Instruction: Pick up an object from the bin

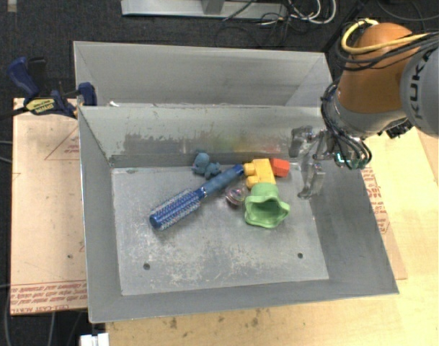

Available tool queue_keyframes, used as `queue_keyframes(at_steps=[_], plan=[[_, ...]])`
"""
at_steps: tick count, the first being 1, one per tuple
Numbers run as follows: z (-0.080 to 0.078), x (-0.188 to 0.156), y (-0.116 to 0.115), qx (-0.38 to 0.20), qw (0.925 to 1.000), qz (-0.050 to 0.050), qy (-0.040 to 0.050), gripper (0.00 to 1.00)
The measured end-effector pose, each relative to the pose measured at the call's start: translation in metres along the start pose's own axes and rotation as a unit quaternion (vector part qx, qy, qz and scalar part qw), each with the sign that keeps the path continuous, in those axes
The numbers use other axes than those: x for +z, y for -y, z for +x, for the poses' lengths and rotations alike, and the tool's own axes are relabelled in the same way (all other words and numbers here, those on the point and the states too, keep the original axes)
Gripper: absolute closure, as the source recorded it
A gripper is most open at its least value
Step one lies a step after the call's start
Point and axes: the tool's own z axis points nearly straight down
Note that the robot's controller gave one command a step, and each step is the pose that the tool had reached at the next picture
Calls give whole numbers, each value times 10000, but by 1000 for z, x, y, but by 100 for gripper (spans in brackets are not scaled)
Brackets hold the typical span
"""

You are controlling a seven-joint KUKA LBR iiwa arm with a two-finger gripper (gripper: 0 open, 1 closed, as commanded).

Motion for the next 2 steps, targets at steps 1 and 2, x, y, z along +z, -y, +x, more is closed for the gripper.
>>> queue_keyframes(at_steps=[1,2], plan=[[-15,111,-59,285,9996,-11,63,0],[10,110,-138,250,9997,-16,33,0]])
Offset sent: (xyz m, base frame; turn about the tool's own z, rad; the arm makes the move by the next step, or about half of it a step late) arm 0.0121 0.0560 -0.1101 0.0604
